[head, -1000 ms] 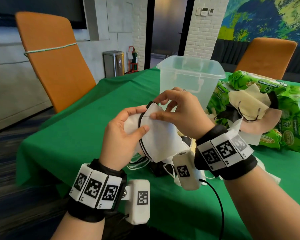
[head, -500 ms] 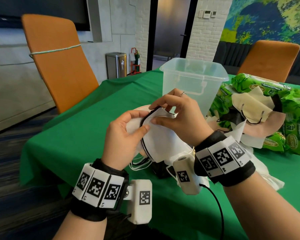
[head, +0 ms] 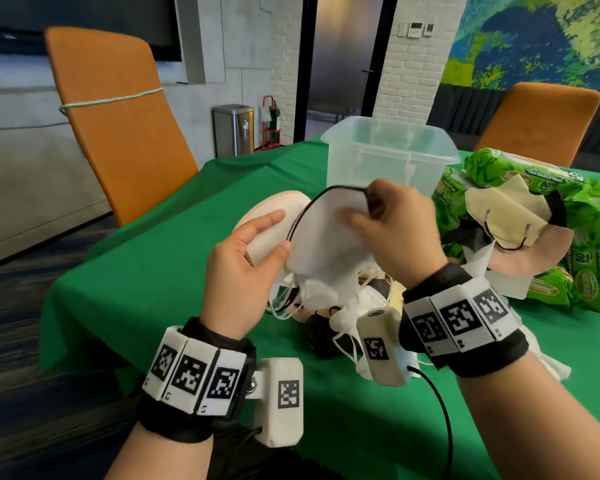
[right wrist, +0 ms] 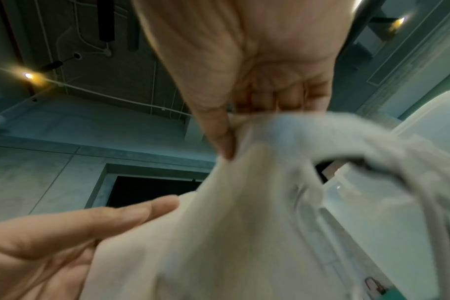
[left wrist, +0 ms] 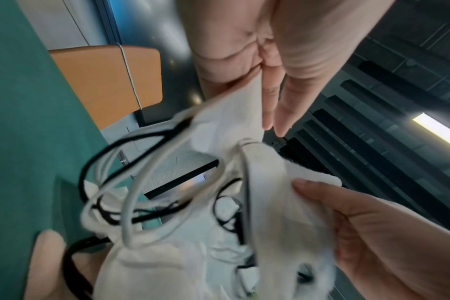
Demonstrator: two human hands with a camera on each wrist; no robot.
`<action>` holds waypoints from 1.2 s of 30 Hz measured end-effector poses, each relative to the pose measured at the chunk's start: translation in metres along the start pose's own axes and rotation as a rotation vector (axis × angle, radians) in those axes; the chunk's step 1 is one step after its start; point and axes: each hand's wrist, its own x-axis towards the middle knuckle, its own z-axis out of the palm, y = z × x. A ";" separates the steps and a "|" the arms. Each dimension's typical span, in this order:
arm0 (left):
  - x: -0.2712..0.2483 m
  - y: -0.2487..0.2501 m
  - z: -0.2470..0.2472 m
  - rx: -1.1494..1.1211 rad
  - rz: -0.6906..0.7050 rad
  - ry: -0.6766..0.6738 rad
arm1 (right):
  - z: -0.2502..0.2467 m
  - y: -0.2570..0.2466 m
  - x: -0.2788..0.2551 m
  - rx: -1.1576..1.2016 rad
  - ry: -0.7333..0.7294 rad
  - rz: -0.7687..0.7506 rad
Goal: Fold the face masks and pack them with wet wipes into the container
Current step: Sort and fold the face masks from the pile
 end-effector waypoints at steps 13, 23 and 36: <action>-0.004 0.003 0.014 -0.439 -0.037 -0.089 | 0.032 -0.023 -0.020 0.251 -0.219 -0.354; -0.005 -0.004 0.012 -0.308 -0.010 -0.074 | 0.014 -0.013 -0.011 0.055 -0.218 -0.238; -0.004 -0.007 0.009 -0.149 0.027 -0.109 | 0.003 -0.020 0.001 0.142 -0.237 -0.226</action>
